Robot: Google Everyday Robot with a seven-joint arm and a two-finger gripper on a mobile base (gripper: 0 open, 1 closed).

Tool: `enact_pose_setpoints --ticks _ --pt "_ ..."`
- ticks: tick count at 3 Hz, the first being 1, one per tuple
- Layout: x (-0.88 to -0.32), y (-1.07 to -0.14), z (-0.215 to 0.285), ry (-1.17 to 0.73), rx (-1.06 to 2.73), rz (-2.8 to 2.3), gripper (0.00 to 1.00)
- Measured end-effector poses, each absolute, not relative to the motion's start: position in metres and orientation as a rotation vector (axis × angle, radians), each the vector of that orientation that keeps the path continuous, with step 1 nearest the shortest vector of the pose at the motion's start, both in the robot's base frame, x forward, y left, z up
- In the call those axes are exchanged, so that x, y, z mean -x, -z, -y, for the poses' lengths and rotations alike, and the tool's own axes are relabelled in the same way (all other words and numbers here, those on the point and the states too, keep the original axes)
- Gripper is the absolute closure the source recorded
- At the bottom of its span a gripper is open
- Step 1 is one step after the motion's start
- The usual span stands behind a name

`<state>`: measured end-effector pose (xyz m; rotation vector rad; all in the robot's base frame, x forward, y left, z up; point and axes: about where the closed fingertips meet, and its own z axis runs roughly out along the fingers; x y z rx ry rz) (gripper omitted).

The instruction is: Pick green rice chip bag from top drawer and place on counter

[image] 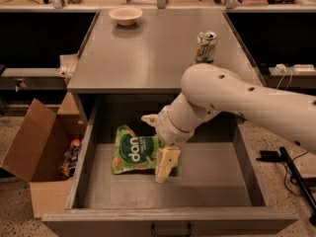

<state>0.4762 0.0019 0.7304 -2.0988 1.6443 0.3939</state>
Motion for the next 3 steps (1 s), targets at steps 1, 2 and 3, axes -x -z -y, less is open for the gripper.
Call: enact_pose_setpoints --ticks 1,2,3 --pt "-0.493 -0.707 -0.002 -0.414 2.084 -1.678 0.00" --pt "-0.506 -0.689 -0.010 -0.429 2.090 -1.691 0.00" --pt "-0.517 -0.667 -0.020 -0.464 2.102 -1.694 0.00"
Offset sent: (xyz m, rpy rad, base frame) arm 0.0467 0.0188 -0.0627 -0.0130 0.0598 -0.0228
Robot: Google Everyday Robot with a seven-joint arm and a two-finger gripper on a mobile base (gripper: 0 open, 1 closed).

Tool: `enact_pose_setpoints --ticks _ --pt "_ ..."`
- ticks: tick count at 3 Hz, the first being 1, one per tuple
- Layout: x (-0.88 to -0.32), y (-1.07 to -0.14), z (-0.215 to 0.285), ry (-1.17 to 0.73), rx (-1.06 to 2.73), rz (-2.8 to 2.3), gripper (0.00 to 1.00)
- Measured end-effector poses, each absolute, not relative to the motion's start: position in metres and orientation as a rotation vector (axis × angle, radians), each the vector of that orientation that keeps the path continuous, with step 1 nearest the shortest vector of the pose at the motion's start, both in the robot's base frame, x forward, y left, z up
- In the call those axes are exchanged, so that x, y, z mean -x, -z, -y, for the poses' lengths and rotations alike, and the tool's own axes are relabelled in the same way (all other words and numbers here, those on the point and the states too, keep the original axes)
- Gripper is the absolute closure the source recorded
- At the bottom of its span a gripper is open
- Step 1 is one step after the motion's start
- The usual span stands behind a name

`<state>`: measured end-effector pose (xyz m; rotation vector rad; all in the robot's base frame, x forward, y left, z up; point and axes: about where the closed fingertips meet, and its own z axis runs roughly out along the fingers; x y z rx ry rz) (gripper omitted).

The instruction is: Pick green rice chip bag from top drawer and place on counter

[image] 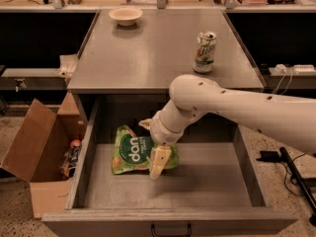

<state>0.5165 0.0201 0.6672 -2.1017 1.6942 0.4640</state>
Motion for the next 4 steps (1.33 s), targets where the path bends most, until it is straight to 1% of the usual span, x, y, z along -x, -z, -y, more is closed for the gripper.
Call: enact_pose_setpoints --ticks 1,2,4 --pt "-0.523 -0.648 -0.026 -0.494 2.112 -1.696 0.18" --pt "-0.527 -0.637 -0.032 -0.501 2.134 -1.693 0.42" --pt "-0.528 -0.644 -0.028 -0.492 2.101 -1.676 0.89"
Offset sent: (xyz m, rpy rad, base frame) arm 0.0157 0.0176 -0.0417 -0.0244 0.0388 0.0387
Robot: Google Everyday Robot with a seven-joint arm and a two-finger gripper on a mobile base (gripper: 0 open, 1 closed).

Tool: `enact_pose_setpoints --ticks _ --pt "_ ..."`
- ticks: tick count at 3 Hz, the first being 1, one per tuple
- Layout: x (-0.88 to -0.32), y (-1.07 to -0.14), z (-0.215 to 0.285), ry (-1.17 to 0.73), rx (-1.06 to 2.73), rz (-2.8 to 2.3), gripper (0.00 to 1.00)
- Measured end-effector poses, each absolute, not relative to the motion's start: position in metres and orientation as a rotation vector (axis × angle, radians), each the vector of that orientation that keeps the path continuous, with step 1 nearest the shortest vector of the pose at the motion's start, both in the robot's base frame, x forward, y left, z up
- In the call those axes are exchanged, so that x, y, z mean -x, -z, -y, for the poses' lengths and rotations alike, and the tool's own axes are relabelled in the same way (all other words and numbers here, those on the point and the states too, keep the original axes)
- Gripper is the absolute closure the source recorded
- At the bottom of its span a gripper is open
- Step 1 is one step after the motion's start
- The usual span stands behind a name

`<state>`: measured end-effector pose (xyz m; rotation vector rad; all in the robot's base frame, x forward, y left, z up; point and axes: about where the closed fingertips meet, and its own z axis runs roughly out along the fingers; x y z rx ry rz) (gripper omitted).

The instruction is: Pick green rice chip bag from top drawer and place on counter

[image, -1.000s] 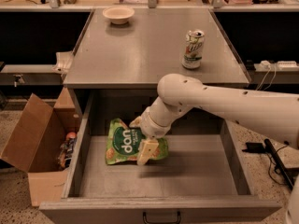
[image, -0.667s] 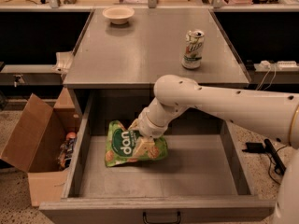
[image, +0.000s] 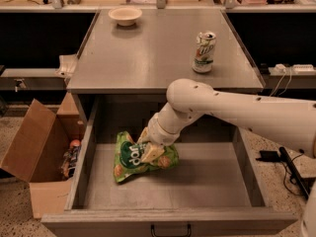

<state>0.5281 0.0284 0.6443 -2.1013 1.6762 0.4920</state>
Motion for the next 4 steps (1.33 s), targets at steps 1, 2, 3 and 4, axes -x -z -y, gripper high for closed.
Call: enact_pose_setpoints --ticks 1,2,3,4 --pt "-0.526 -0.656 -0.019 -0.474 2.057 -1.658 1.00" --pt "-0.522 -0.673 -0.001 -0.442 2.002 -1.636 1.00" --pt "-0.515 -0.719 0.037 -0.358 1.930 -1.570 1.00" --pt "-0.516 -0.754 0.060 -0.281 1.901 -1.534 1.00"
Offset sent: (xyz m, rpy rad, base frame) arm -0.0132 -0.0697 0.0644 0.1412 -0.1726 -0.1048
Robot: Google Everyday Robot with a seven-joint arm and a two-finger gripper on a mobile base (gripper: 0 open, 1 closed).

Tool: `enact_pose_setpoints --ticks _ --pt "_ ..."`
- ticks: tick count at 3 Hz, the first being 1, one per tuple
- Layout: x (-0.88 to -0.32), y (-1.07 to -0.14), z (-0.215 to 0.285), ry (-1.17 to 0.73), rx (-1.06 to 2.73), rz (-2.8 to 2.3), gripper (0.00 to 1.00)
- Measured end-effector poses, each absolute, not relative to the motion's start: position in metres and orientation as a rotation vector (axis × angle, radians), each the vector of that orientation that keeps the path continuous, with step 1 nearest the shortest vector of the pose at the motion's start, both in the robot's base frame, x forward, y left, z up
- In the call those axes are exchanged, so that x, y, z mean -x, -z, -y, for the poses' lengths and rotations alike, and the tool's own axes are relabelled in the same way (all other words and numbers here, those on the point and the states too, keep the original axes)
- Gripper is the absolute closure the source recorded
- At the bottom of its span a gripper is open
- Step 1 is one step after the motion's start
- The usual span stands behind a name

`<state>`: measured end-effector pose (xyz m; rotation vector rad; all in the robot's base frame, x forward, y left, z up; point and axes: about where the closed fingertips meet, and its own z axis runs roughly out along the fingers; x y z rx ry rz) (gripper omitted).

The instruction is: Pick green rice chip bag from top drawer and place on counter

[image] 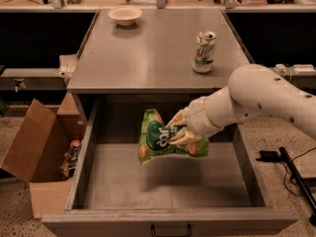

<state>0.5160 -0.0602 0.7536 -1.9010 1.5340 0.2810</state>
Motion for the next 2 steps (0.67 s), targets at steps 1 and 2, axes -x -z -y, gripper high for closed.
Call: enact_pose_setpoints --ticks 1,2 --pt "-0.516 -0.754 0.060 -0.281 1.901 -1.534 1.00" --pt "-0.527 -0.773 0.053 -0.243 1.911 -1.483 1.00"
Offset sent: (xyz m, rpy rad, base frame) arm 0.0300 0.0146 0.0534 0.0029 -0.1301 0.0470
